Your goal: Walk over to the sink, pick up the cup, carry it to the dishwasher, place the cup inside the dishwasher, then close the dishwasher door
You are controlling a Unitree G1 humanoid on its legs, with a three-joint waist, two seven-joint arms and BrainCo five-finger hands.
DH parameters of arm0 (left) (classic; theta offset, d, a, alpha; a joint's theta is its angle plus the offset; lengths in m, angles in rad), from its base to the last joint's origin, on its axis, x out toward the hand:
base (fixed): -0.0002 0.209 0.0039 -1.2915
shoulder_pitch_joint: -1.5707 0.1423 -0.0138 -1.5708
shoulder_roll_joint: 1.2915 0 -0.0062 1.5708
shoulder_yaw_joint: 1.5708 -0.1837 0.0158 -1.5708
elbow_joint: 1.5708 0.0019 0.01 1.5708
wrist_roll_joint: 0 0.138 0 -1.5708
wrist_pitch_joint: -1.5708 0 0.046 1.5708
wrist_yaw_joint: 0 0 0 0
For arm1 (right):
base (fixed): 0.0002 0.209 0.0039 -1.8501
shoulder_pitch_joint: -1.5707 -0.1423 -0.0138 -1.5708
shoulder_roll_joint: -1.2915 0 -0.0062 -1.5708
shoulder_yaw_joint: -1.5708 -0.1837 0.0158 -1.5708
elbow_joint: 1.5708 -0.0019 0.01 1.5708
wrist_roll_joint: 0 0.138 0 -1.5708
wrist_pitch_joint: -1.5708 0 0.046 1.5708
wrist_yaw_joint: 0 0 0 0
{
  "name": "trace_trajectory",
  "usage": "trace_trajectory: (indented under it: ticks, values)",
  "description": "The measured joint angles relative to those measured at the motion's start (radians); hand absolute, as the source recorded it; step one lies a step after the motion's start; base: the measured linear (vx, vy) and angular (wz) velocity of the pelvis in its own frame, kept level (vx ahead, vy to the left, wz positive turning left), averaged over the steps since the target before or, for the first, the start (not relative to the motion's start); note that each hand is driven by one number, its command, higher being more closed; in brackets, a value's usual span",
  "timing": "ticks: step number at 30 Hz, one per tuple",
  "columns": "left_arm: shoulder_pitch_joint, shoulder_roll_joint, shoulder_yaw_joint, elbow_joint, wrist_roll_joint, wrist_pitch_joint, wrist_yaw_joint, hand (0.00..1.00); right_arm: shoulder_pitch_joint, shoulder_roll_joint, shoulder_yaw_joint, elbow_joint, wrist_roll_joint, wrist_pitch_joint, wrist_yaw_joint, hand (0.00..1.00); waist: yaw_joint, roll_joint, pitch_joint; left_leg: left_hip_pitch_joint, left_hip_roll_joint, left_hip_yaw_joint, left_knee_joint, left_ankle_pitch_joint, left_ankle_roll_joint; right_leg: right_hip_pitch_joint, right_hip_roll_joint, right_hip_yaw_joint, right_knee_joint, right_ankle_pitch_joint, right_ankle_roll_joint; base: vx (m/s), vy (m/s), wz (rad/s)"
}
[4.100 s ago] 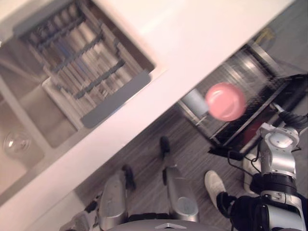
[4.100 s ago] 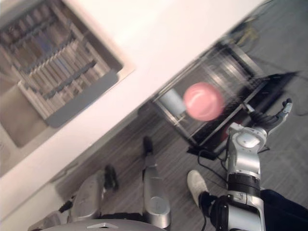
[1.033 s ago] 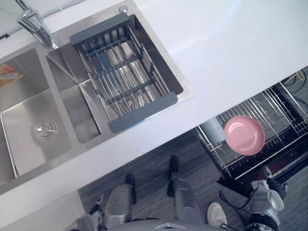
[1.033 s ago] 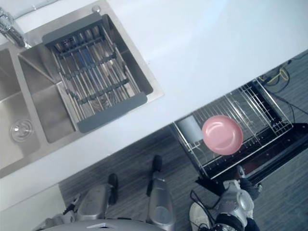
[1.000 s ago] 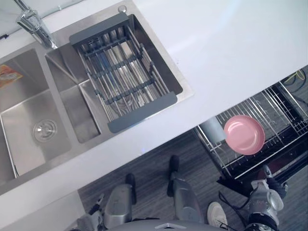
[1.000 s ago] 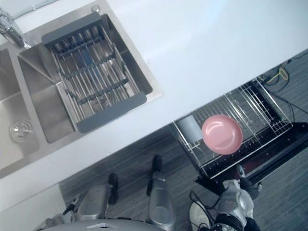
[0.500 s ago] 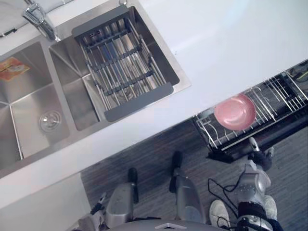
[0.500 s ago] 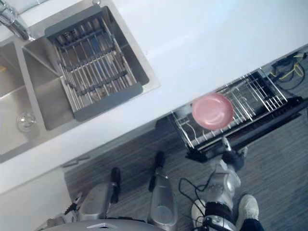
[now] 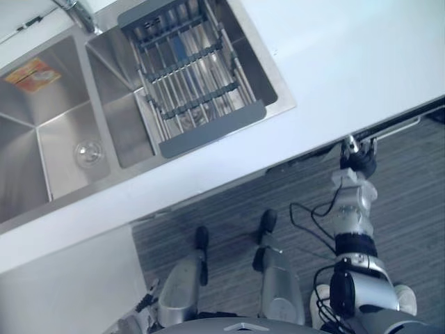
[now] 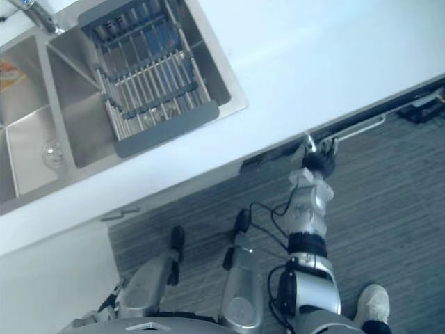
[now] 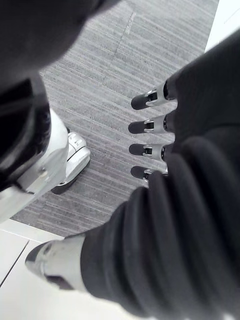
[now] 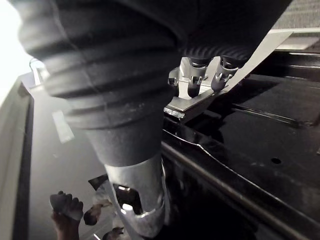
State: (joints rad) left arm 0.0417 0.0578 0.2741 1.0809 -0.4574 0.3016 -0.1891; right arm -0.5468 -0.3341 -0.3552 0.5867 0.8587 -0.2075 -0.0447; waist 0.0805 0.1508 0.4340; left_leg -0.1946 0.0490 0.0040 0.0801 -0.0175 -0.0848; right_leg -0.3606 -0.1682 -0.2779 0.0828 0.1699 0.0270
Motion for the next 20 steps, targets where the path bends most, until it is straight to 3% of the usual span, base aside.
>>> trace_trajectory:
  ticks: [4,7,12,16,20]
  values:
    - [0.011,-0.006,-0.005,0.012,-0.012,-0.051,-0.018,0.0,-0.021,0.01,0.041,0.001,-0.003,-0.012,-0.014,0.0,0.0,0.003,0.002,-0.014,0.0,-0.009,-0.032,0.025,0.001,-0.028,-0.001,-0.01,0.001,0.008,-0.01,-0.04,-0.04,0.1]
    - [0.014,-0.008,-0.025,0.012,-0.094,-0.115,-0.043,0.0,-0.055,0.002,0.049,0.033,-0.036,-0.011,-0.031,0.0,-0.001,0.003,0.002,-0.029,0.003,-0.018,-0.034,0.026,-0.006,-0.027,0.004,-0.015,-0.018,0.021,-0.021,-0.09,-0.04,0.03]
    - [0.012,-0.007,-0.083,0.003,-0.271,-0.173,-0.162,0.0,-0.069,-0.032,0.154,0.046,-0.169,0.007,-0.073,0.0,-0.011,0.003,0.002,-0.047,0.026,-0.035,-0.034,0.033,-0.008,0.014,0.047,-0.038,-0.147,0.082,-0.024,-0.05,-0.058,0.03]
    - [0.013,0.015,-0.135,-0.009,-0.286,-0.171,-0.208,0.0,0.01,-0.036,0.276,0.054,-0.31,0.024,-0.061,0.0,-0.024,0.001,0.001,-0.015,0.054,-0.039,-0.034,0.024,-0.003,0.064,0.086,-0.039,-0.163,0.069,-0.015,-0.03,-0.056,-0.02]
    - [0.029,0.051,-0.17,-0.01,-0.236,-0.15,-0.228,0.0,0.227,0.07,0.322,0.073,-0.374,0.063,-0.051,0.0,-0.024,-0.022,-0.038,0.027,0.081,-0.052,-0.032,0.023,-0.003,0.123,0.109,-0.066,-0.164,0.057,-0.032,0.04,-0.029,0.13]
